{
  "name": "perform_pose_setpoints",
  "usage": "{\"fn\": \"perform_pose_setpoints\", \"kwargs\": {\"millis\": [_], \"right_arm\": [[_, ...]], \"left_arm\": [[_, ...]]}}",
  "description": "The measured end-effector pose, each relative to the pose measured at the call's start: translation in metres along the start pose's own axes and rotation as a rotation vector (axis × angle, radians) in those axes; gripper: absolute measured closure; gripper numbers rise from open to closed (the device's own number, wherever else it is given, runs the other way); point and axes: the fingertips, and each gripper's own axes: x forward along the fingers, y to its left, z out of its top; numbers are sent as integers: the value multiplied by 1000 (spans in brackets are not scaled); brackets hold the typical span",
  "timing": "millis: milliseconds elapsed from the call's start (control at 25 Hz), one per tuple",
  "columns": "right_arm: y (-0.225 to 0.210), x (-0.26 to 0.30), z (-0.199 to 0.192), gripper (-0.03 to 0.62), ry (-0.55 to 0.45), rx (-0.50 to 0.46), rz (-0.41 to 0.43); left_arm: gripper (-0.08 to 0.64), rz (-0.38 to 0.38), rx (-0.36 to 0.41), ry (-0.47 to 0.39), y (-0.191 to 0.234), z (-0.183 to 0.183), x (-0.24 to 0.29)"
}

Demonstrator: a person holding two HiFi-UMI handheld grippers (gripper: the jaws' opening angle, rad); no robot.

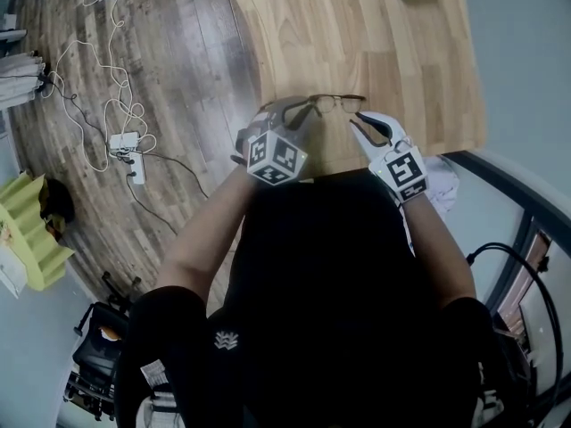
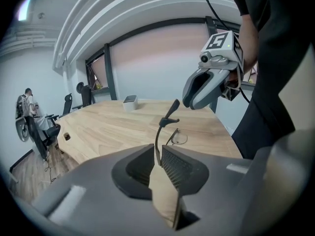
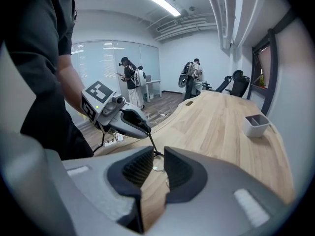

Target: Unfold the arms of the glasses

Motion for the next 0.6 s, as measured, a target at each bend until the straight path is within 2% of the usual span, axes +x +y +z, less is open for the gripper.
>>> {"fn": "perform_pose_setpoints", "kwargs": {"millis": [400,600], "right_arm": [[-9,26,1,535,25,-33,64],[-18,50,-8,535,74,-105,127]], "left_arm": [[500,46,-59,19,0,-13,-19],[500,103,-119,17,13,-15,-27]]}}
